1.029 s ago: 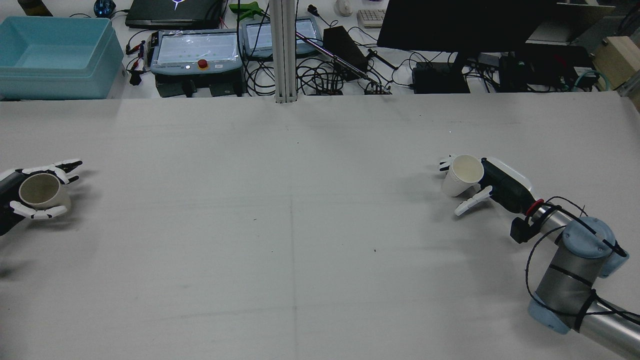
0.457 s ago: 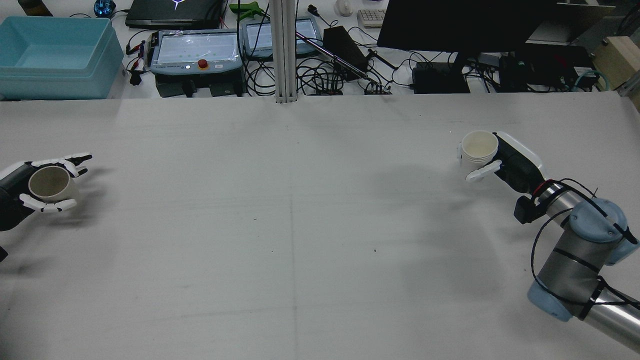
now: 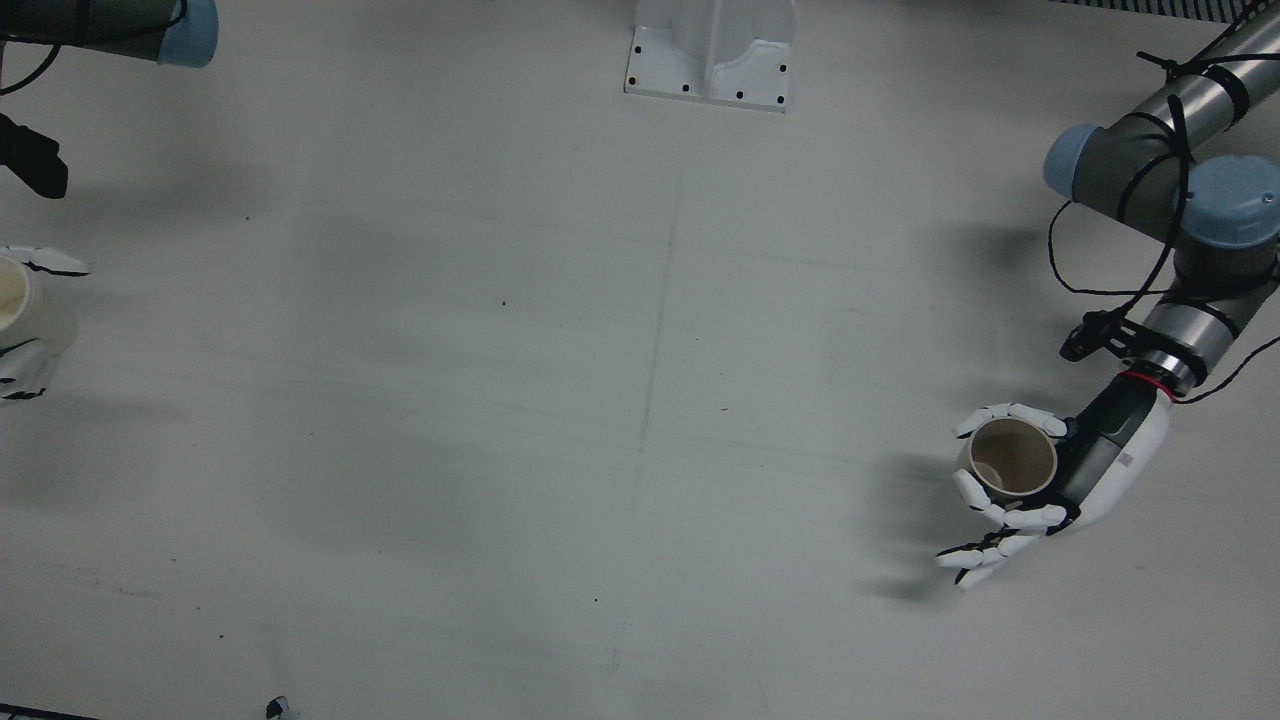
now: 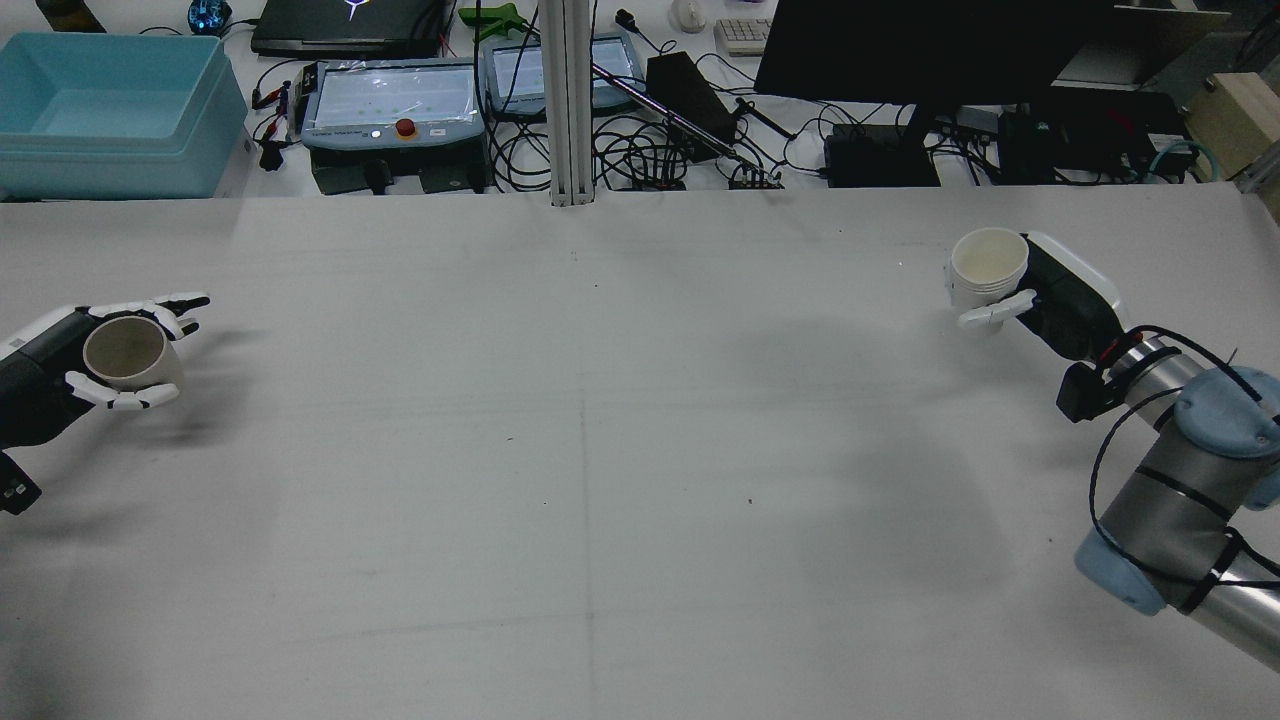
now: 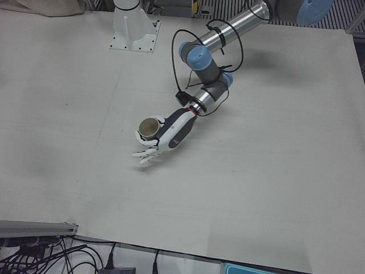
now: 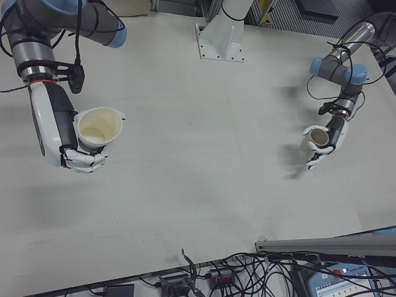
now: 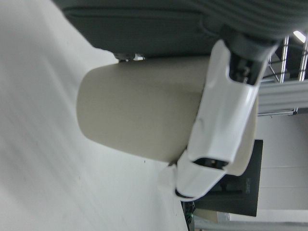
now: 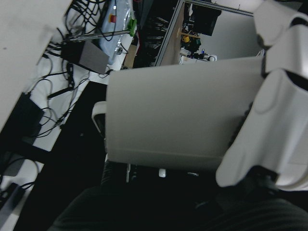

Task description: Pour water

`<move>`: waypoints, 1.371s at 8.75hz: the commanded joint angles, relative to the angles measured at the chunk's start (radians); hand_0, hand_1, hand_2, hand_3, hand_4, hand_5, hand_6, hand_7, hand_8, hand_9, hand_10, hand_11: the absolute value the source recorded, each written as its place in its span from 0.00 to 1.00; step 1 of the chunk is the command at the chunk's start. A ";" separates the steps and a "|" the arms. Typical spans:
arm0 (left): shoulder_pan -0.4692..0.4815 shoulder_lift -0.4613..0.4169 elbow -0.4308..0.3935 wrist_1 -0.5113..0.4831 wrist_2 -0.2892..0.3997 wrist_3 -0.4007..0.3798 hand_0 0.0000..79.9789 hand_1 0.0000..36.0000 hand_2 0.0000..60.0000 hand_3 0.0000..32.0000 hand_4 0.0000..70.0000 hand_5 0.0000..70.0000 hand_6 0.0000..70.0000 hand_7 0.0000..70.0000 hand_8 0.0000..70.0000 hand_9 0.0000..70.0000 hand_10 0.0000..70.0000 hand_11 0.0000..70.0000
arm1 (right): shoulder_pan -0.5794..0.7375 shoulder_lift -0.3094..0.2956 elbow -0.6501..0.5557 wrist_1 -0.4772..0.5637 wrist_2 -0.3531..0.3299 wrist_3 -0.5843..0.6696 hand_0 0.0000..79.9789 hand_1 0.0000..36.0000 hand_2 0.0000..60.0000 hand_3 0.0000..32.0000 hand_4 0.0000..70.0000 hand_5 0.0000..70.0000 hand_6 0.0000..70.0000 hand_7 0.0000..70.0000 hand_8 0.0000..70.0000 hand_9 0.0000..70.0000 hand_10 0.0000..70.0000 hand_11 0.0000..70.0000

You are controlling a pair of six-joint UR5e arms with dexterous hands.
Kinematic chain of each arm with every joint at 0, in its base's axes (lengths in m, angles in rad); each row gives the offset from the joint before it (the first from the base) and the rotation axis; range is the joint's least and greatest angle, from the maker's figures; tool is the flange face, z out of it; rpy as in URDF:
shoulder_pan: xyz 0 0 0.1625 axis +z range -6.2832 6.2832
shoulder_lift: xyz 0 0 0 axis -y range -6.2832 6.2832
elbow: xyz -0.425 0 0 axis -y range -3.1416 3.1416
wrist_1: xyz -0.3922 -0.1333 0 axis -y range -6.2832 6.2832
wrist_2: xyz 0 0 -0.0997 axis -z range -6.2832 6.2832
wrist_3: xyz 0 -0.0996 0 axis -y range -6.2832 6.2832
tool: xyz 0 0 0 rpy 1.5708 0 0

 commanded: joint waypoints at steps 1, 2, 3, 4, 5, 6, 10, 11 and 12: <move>0.182 -0.250 0.019 0.168 -0.006 0.099 1.00 1.00 1.00 0.00 1.00 1.00 0.28 0.26 0.14 0.14 0.12 0.22 | 0.044 0.407 0.139 -0.342 -0.042 -0.258 1.00 1.00 1.00 0.00 1.00 1.00 1.00 1.00 1.00 1.00 0.74 1.00; 0.180 -0.270 0.012 0.195 -0.006 0.095 1.00 1.00 1.00 0.00 1.00 1.00 0.30 0.26 0.14 0.14 0.12 0.22 | -0.078 0.562 0.136 -0.446 0.003 -0.439 1.00 1.00 1.00 0.00 1.00 1.00 1.00 1.00 1.00 1.00 0.76 1.00; 0.171 -0.272 0.000 0.212 -0.006 0.087 1.00 1.00 1.00 0.00 1.00 1.00 0.30 0.26 0.14 0.14 0.12 0.21 | -0.199 0.612 0.141 -0.482 0.112 -0.568 1.00 1.00 1.00 0.00 1.00 1.00 1.00 1.00 1.00 1.00 0.78 1.00; 0.139 -0.272 -0.014 0.214 -0.005 0.072 1.00 1.00 1.00 0.00 1.00 1.00 0.29 0.26 0.14 0.14 0.11 0.21 | -0.329 0.603 0.134 -0.481 0.180 -0.681 1.00 1.00 1.00 0.00 1.00 1.00 1.00 1.00 1.00 1.00 0.78 1.00; 0.081 -0.283 -0.028 0.237 0.001 0.044 1.00 1.00 1.00 0.00 1.00 1.00 0.29 0.26 0.13 0.14 0.11 0.20 | -0.419 0.582 0.134 -0.481 0.256 -0.741 1.00 1.00 1.00 0.00 1.00 1.00 1.00 1.00 1.00 1.00 0.79 1.00; 0.003 -0.297 -0.046 0.269 0.006 0.026 1.00 1.00 1.00 0.00 1.00 1.00 0.30 0.27 0.14 0.15 0.12 0.22 | -0.450 0.564 0.127 -0.481 0.286 -0.760 1.00 1.00 1.00 0.00 1.00 1.00 1.00 1.00 1.00 1.00 0.80 1.00; -0.045 -0.297 -0.096 0.294 0.074 0.026 1.00 1.00 1.00 0.00 1.00 1.00 0.31 0.29 0.14 0.15 0.12 0.21 | -0.469 0.567 0.121 -0.479 0.321 -0.824 1.00 1.00 1.00 0.00 1.00 1.00 1.00 1.00 1.00 1.00 0.79 1.00; -0.042 -0.294 -0.091 0.294 0.074 0.026 1.00 1.00 1.00 0.00 1.00 1.00 0.31 0.28 0.14 0.15 0.11 0.21 | -0.450 0.529 0.133 -0.476 0.324 -0.789 1.00 1.00 1.00 0.00 1.00 1.00 1.00 1.00 1.00 1.00 0.80 1.00; -0.039 -0.251 -0.058 0.171 0.075 0.016 1.00 1.00 1.00 0.00 1.00 1.00 0.31 0.28 0.14 0.15 0.11 0.21 | -0.427 0.460 0.163 -0.470 0.346 -0.624 1.00 1.00 1.00 0.00 1.00 1.00 1.00 1.00 1.00 1.00 0.81 1.00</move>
